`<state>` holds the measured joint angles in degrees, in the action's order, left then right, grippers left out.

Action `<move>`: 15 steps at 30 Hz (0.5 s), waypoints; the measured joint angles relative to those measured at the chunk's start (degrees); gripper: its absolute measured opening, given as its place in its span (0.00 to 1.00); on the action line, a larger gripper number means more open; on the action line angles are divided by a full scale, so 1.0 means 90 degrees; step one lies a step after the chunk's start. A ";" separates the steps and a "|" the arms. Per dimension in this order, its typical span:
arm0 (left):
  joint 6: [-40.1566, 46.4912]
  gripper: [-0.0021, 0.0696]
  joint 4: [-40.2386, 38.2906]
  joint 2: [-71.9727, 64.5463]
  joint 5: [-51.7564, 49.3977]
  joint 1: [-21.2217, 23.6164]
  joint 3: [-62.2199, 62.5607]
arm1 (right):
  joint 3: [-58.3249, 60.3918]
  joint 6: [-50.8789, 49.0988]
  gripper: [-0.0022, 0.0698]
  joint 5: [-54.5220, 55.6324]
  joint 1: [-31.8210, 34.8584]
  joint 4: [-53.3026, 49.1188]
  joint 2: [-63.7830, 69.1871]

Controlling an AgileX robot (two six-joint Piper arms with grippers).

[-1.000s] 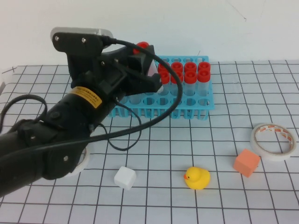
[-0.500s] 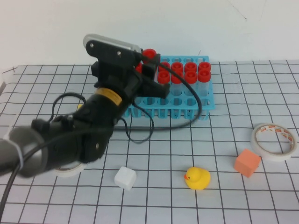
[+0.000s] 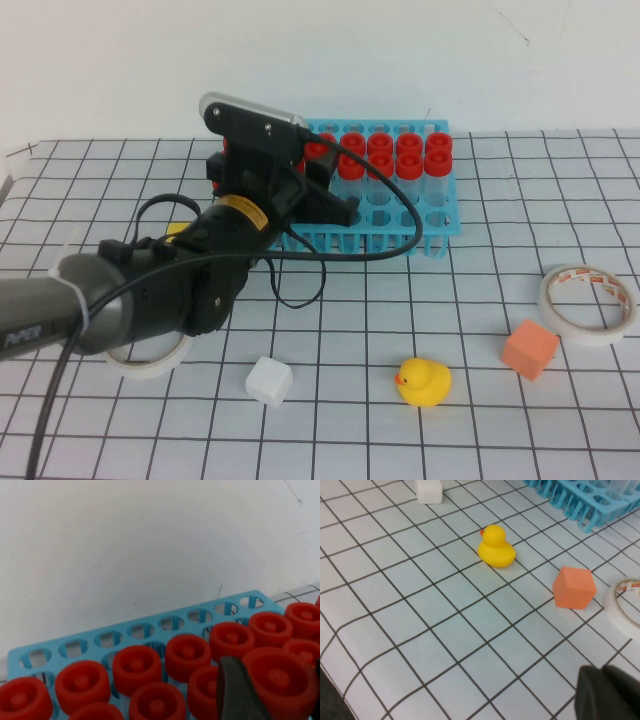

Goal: Place the test tubes

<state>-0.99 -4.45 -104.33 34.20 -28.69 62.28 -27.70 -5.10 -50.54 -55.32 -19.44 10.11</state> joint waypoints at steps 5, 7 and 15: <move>-0.0092 0.40 0.0012 -0.0107 0.0000 0.0000 0.0000 | 0.0000 0.0000 0.03 0.0000 0.0000 0.0000 0.0000; -0.0092 0.40 0.0037 -0.0108 0.0000 0.0000 0.0000 | 0.0000 0.0000 0.03 0.0000 0.0000 0.0000 0.0000; -0.0092 0.40 0.0163 -0.0108 -0.0015 0.0000 0.0000 | 0.0000 0.0000 0.03 0.0000 0.0000 0.0000 0.0000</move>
<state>-1.82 -2.98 -105.30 34.06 -28.69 62.28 -27.70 -5.10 -50.54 -55.32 -19.44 10.11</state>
